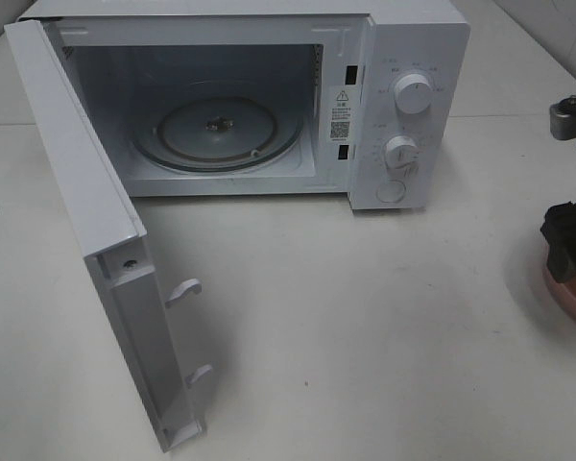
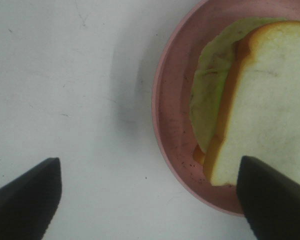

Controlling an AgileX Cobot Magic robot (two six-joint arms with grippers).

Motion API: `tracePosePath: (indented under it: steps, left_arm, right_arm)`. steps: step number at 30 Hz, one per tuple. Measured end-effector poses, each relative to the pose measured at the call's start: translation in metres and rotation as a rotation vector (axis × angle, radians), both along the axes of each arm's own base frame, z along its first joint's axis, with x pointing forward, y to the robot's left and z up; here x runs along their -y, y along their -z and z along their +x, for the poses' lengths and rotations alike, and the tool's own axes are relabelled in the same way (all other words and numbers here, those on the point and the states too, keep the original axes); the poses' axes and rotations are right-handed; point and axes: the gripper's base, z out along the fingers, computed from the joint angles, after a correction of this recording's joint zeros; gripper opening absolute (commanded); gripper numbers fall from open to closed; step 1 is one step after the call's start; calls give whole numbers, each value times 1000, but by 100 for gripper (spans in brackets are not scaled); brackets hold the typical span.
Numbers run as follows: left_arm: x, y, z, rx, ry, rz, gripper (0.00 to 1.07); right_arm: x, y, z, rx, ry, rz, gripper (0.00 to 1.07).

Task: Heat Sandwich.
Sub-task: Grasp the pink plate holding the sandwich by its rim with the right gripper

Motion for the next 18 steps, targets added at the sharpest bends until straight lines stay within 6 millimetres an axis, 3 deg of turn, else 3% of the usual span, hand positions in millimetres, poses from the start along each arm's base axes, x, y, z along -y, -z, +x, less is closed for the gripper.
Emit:
tracePosePath:
  steps: [9, 18]
  left_arm:
    - [0, 0, 0, 0, 0, 0, 98]
    - [0, 0, 0, 0, 0, 0, 98]
  right_arm:
    - [9, 3, 5, 10, 19, 2, 99]
    - [7, 28, 18, -24, 29, 13, 96]
